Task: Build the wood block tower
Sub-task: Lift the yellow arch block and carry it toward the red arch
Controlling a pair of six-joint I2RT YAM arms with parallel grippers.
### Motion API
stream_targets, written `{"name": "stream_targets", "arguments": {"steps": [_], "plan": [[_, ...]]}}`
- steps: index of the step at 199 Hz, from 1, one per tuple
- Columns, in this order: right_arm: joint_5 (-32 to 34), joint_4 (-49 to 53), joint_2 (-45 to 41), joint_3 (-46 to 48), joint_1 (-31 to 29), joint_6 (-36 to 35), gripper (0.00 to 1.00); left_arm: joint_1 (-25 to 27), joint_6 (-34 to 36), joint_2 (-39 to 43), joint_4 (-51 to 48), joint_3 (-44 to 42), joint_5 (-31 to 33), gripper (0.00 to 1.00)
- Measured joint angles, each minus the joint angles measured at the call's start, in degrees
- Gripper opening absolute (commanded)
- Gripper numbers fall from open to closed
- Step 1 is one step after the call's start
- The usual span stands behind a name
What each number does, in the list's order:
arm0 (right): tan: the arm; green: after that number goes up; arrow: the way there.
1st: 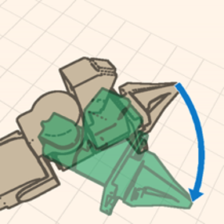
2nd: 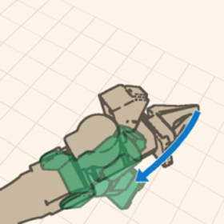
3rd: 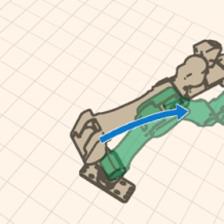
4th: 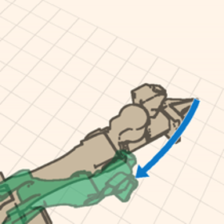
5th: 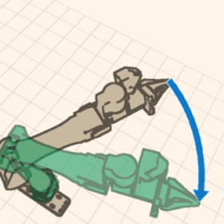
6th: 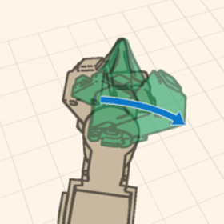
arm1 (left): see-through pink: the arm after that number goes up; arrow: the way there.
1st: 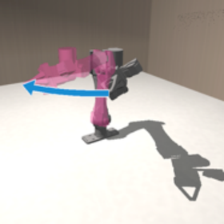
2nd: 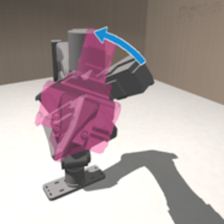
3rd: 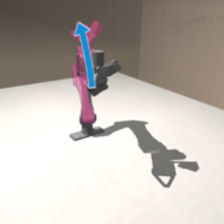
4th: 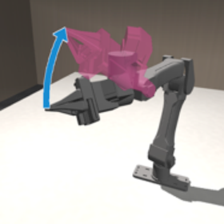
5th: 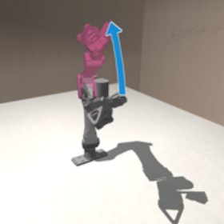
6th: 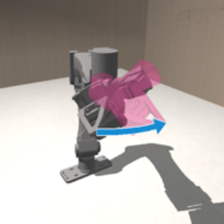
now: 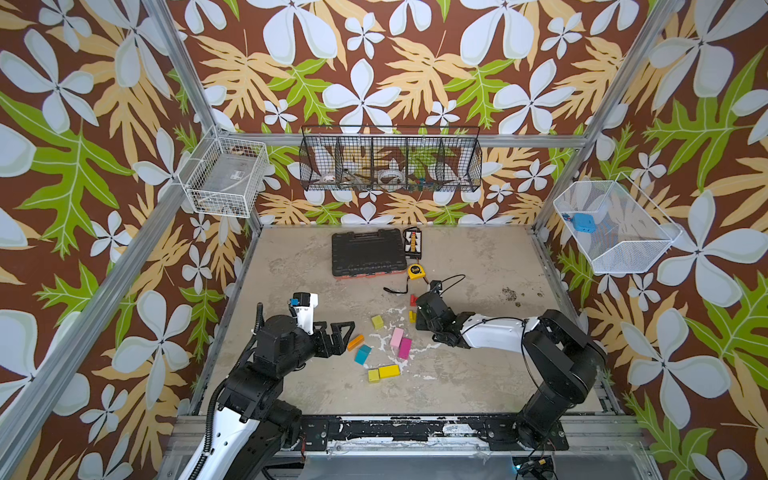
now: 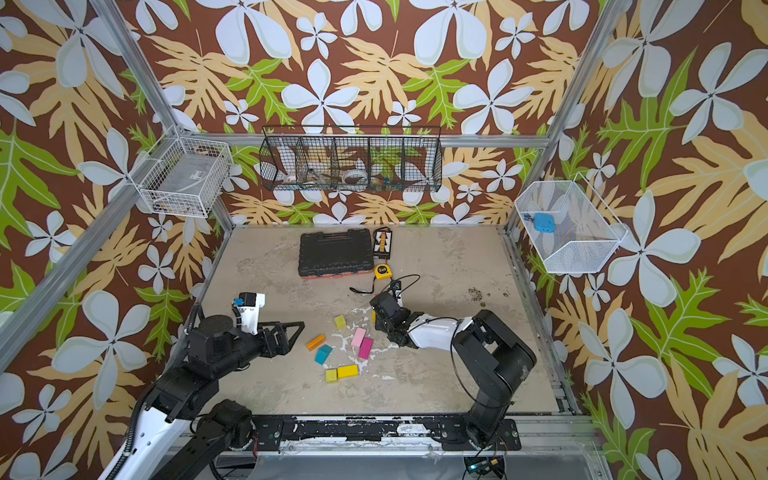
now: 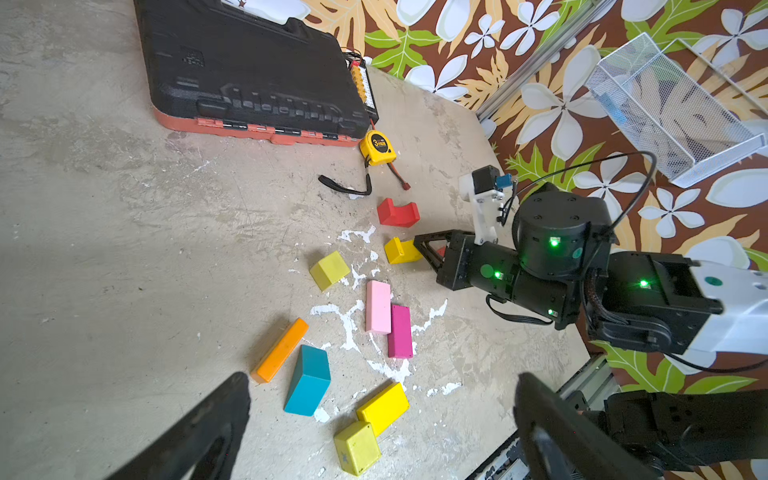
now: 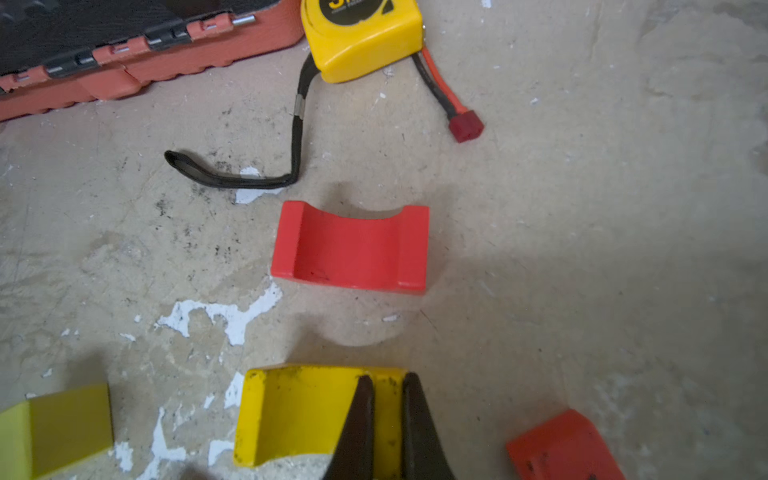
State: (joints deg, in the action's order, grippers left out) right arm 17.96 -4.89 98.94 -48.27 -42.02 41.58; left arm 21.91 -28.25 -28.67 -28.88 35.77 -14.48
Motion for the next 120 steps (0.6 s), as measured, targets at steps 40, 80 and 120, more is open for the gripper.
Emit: {"name": "stream_targets", "arguments": {"steps": [40, 80, 120], "plan": [[0.04, -0.24, 1.79, -1.86, 0.35, -0.02, 0.00, 0.00, 0.02, 0.33, 0.00, 0.00, -0.37, 1.00], [0.61, -1.81, 0.59, 0.39, 1.07, 0.44, 0.01, 0.00, 0.00, 0.52, 0.00, -0.04, -0.55, 1.00], [1.07, -2.38, 0.59, 0.68, 1.09, 0.46, 0.02, 0.02, 0.00, 0.57, 0.00, -0.04, -0.55, 1.00]]}}
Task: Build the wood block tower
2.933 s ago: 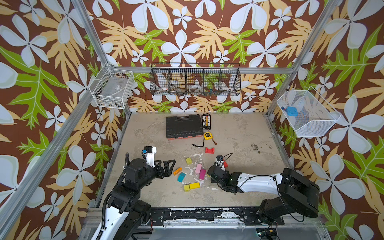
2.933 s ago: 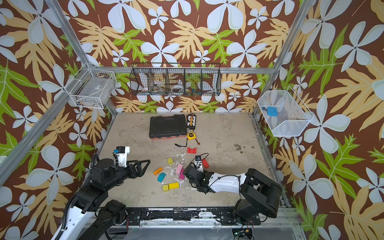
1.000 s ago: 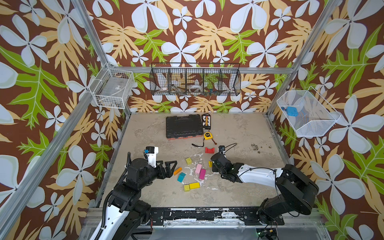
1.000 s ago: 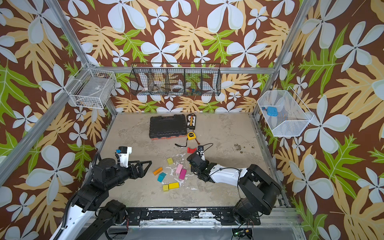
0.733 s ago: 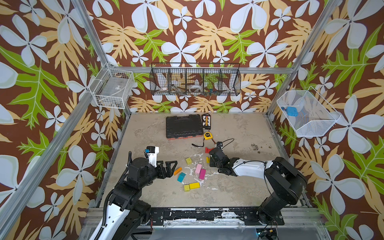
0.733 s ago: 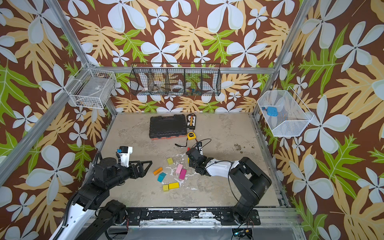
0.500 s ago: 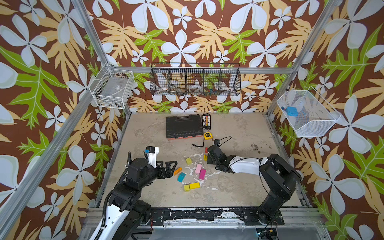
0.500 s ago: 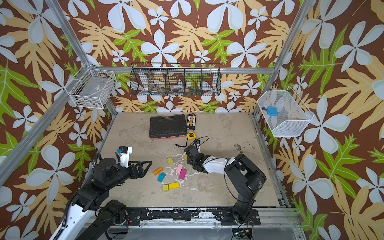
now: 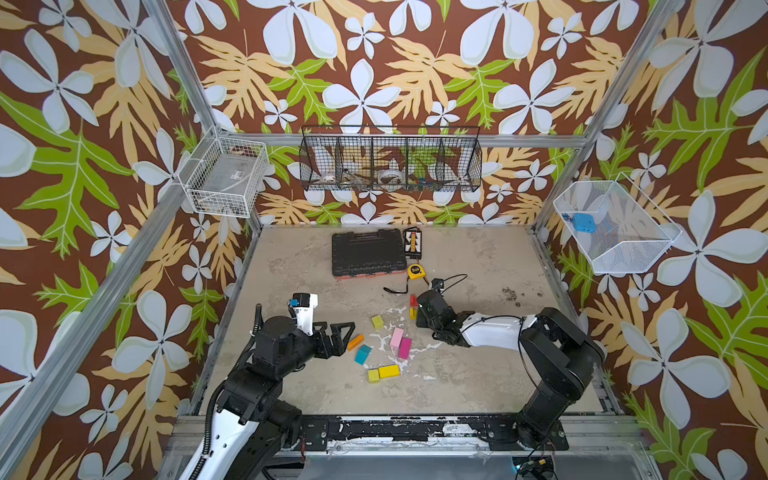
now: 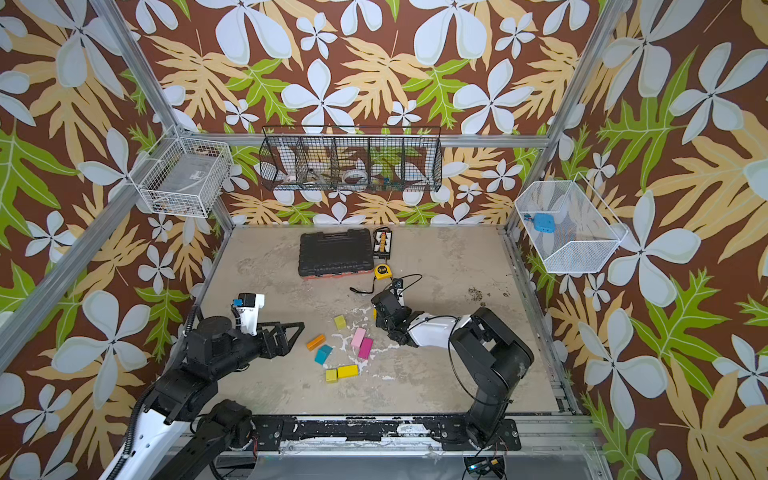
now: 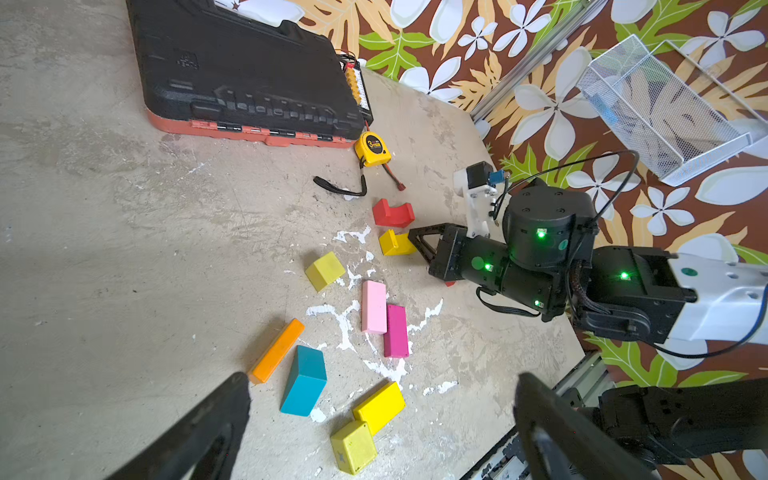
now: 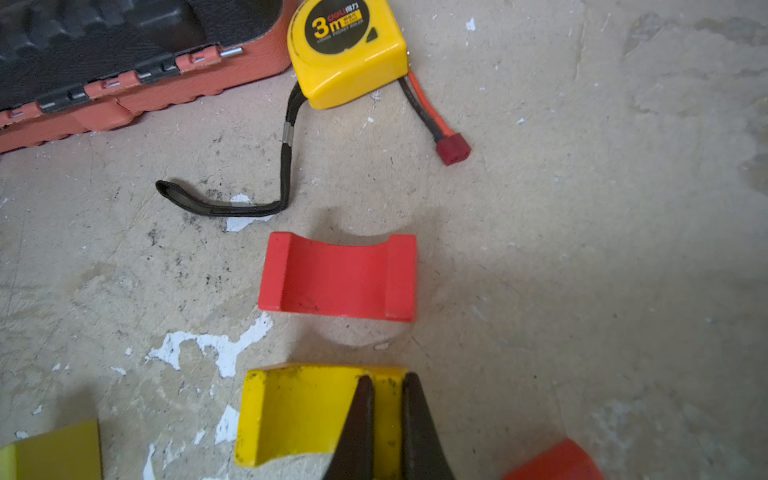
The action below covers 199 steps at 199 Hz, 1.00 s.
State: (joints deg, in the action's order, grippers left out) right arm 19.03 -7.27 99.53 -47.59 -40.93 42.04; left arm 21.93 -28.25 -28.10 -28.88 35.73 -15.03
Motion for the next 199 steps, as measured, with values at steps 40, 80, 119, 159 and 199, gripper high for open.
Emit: {"name": "stream_targets", "arguments": {"steps": [40, 80, 119, 159, 199], "plan": [[0.13, -0.04, 0.04, 0.00, 0.46, 0.35, 0.05, 0.00, 0.00, -0.02, 0.00, 0.00, 0.20, 1.00], [0.52, -1.14, 0.90, -0.26, 0.68, 0.79, 0.05, 0.00, 0.00, -0.04, 0.00, -0.02, 0.20, 1.00], [0.79, -1.95, 1.81, -0.87, 0.74, 0.98, 0.06, 0.00, 0.00, -0.02, 0.00, -0.02, 0.20, 1.00], [0.83, -1.90, 2.01, -1.16, 0.79, 0.98, 0.08, 0.00, 0.00, 0.07, 0.00, -0.02, 0.17, 1.00], [0.48, -1.99, 2.01, -1.16, 1.22, 0.98, 0.10, 0.00, 0.00, 0.13, 0.00, -0.09, 0.17, 1.00]]}}
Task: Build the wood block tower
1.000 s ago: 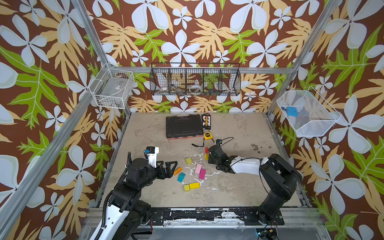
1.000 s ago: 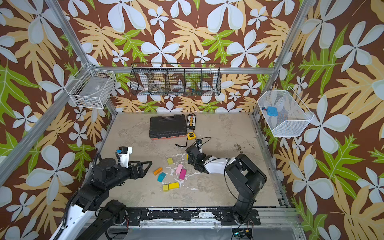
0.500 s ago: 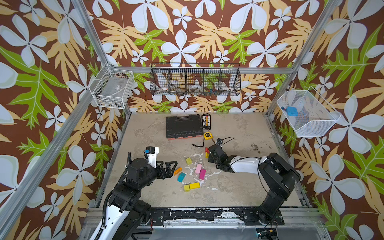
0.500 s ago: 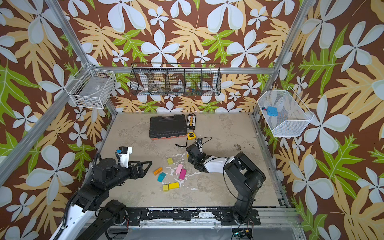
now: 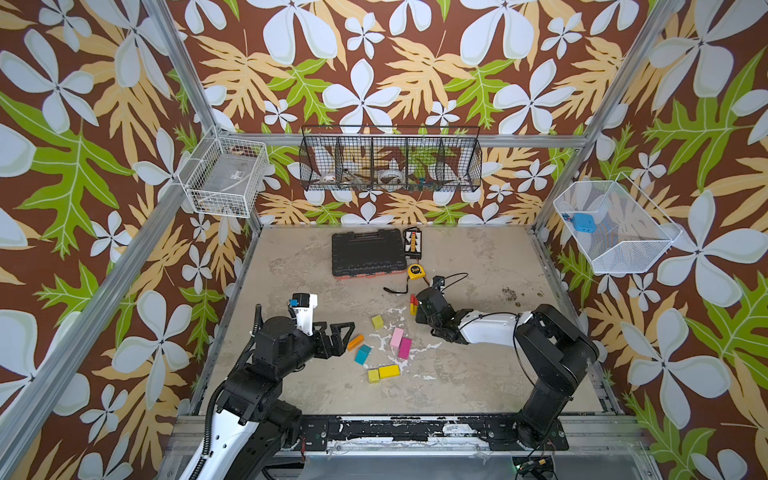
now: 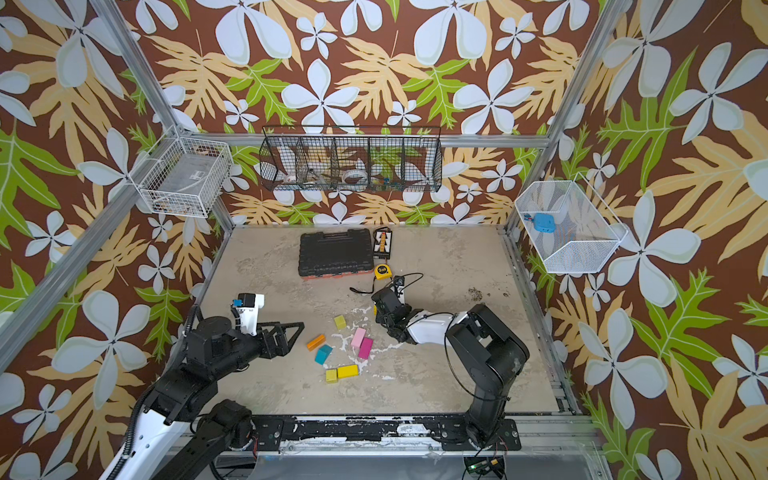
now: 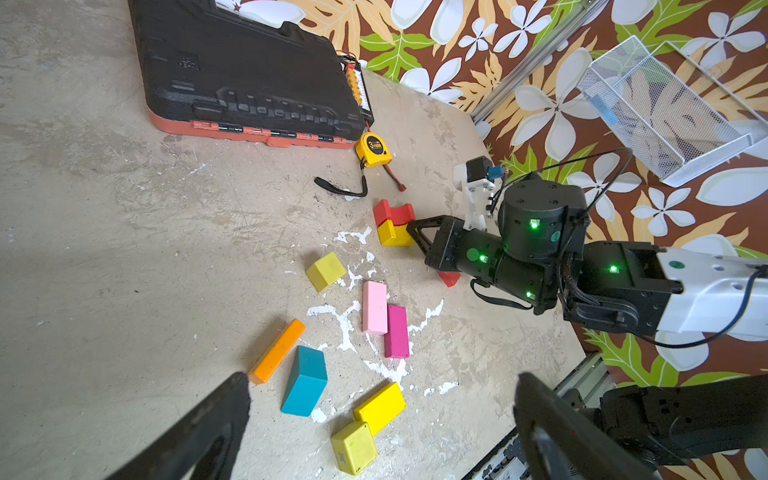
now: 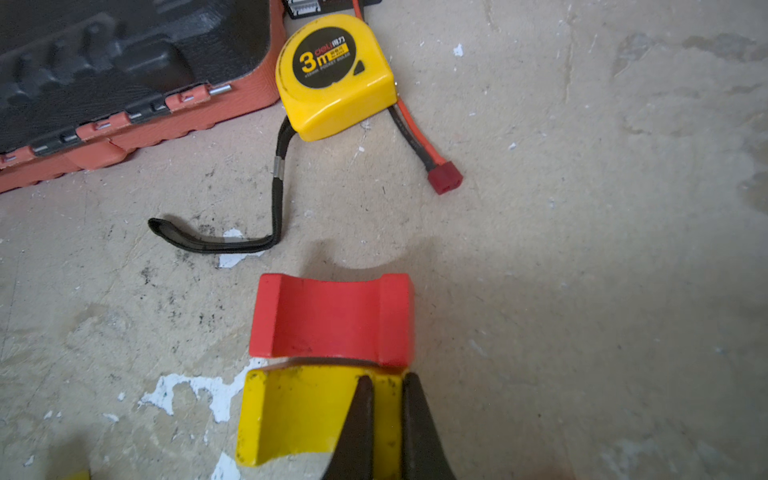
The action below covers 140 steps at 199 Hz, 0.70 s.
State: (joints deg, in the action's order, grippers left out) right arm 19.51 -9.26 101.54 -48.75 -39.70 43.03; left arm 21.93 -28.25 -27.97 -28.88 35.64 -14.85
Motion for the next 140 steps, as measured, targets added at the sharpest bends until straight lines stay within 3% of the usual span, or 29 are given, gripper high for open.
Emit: {"name": "stream_targets", "arguments": {"steps": [73, 140], "plan": [[-0.15, -0.20, 0.46, -0.24, 0.46, 0.02, 0.15, 0.00, 0.00, 0.00, 0.00, -0.02, 0.00, 1.00], [-1.11, 0.87, 0.90, -0.39, 0.63, 0.00, 0.29, 0.00, 0.00, 0.07, 0.00, -0.02, 0.00, 1.00]]}}
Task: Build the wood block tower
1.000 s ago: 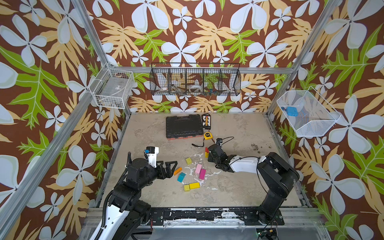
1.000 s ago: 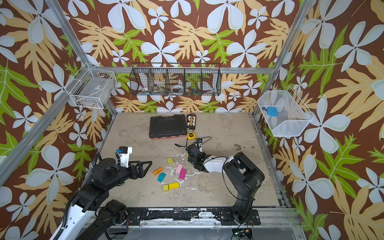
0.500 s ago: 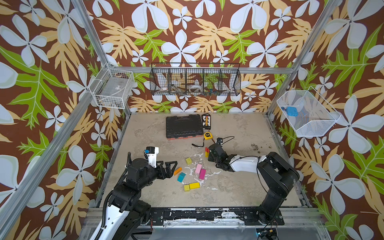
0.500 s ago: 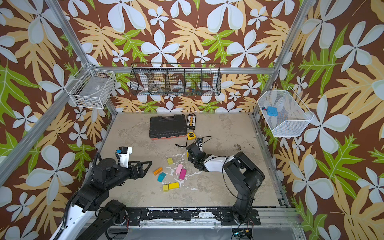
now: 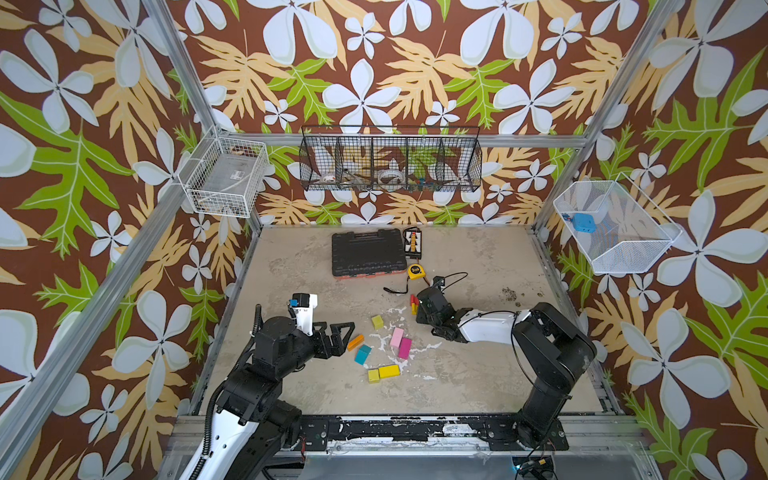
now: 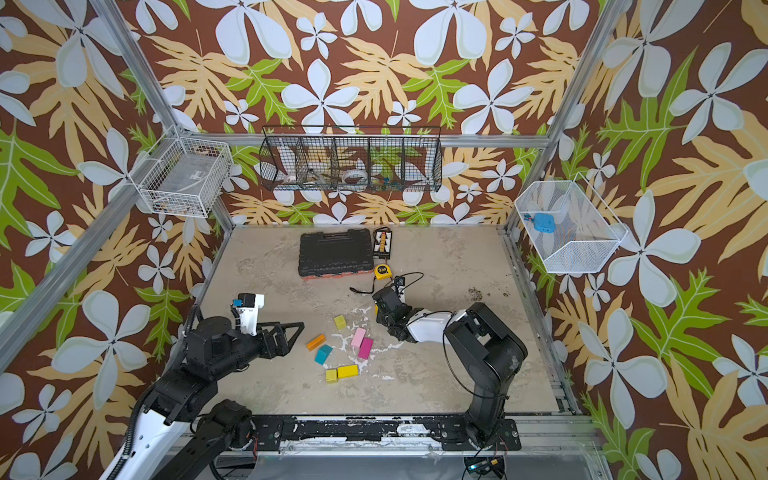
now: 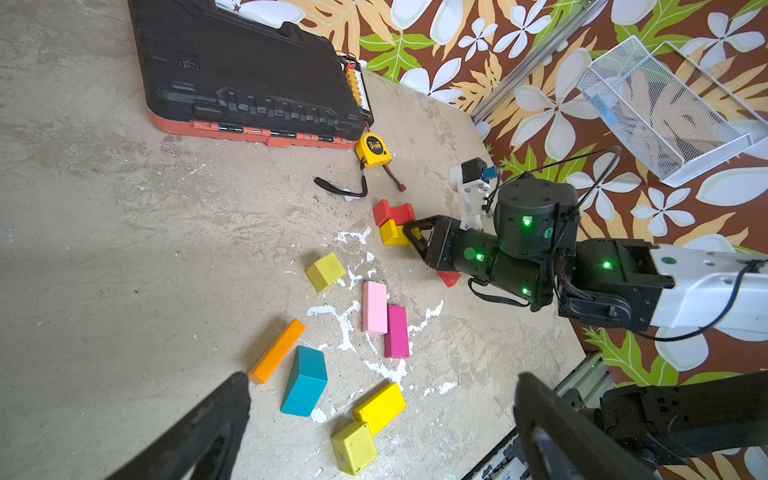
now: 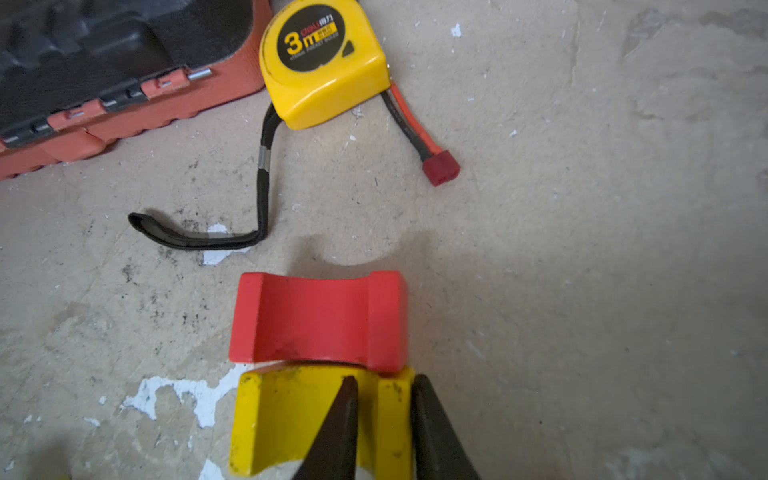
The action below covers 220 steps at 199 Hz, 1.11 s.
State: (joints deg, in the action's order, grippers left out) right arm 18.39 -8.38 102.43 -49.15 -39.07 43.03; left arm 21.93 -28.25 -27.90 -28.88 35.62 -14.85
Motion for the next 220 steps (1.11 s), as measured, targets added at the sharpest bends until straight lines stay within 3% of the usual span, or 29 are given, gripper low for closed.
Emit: {"name": "stream_targets", "arguments": {"steps": [44, 114, 220], "plan": [[-0.22, 2.47, -1.68, 0.44, 0.00, -0.02, 0.33, 0.00, -0.17, -0.24, 0.00, 0.00, 0.63, 1.00], [-0.87, 1.22, -0.28, -0.17, 0.00, 0.24, 0.26, 0.00, -0.20, 0.46, 0.00, 0.00, 1.05, 1.00], [-1.55, 0.26, 0.85, -1.22, 0.00, 0.24, 0.26, 0.00, -0.20, 0.20, 0.00, 0.00, 1.03, 1.00]]}}
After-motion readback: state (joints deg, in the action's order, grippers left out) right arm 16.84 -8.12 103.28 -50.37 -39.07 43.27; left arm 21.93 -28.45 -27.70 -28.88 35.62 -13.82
